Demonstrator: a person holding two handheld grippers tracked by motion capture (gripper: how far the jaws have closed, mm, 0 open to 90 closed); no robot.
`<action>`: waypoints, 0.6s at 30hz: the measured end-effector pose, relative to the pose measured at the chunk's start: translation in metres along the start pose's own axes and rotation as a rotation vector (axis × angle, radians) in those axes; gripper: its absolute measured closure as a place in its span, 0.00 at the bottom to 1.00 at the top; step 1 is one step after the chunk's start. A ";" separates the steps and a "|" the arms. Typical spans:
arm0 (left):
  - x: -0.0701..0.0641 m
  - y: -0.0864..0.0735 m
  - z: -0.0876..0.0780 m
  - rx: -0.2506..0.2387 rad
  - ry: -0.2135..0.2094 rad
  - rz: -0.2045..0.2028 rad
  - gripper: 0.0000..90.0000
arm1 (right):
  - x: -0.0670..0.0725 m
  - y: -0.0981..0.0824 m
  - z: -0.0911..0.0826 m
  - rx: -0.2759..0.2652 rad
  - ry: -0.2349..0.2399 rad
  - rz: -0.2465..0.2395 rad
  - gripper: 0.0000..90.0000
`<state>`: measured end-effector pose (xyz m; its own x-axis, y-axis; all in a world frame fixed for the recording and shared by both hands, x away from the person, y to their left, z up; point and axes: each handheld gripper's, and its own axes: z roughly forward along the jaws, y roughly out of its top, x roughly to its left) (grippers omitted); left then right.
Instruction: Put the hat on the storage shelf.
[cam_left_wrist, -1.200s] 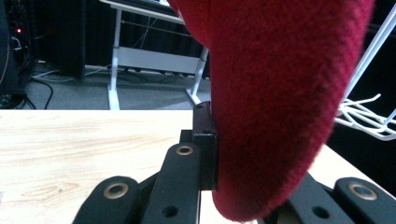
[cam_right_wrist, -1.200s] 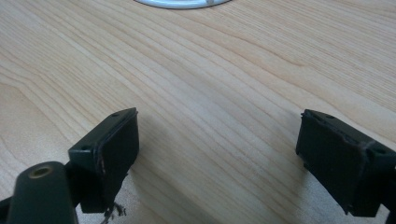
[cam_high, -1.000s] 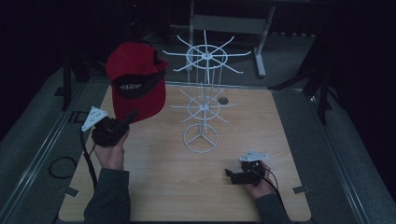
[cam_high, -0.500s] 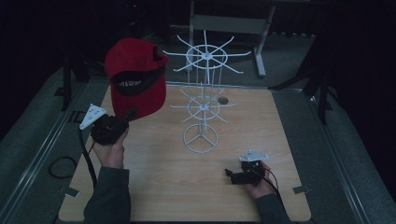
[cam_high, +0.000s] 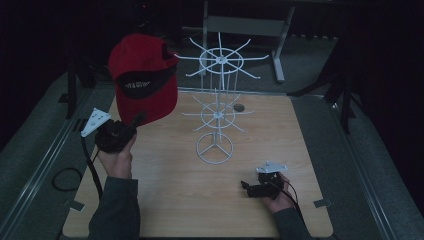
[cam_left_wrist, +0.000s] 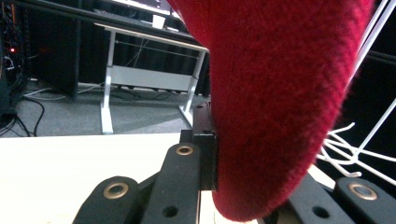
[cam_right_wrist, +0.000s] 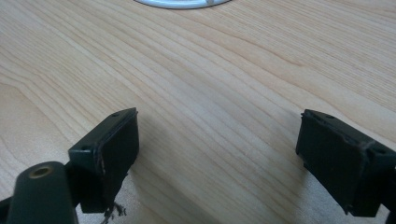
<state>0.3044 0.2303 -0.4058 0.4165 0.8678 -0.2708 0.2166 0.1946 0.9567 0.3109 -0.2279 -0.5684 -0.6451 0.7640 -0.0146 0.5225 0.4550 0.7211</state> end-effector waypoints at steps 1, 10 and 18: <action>0.000 0.000 0.000 0.000 0.000 0.000 0.95 | 0.000 0.000 0.000 0.000 0.000 0.000 0.15; -0.001 0.007 -0.001 -0.017 -0.015 -0.009 0.95 | 0.000 0.000 0.000 0.000 0.000 0.000 0.15; -0.003 0.014 -0.003 -0.030 -0.020 -0.002 0.95 | 0.000 0.000 0.000 0.000 0.000 0.000 0.15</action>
<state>0.3038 0.2318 -0.3917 0.4333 0.8583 -0.2750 0.1915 0.2105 0.9587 0.3109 -0.2279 -0.5684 -0.6450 0.7641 -0.0146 0.5226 0.4549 0.7210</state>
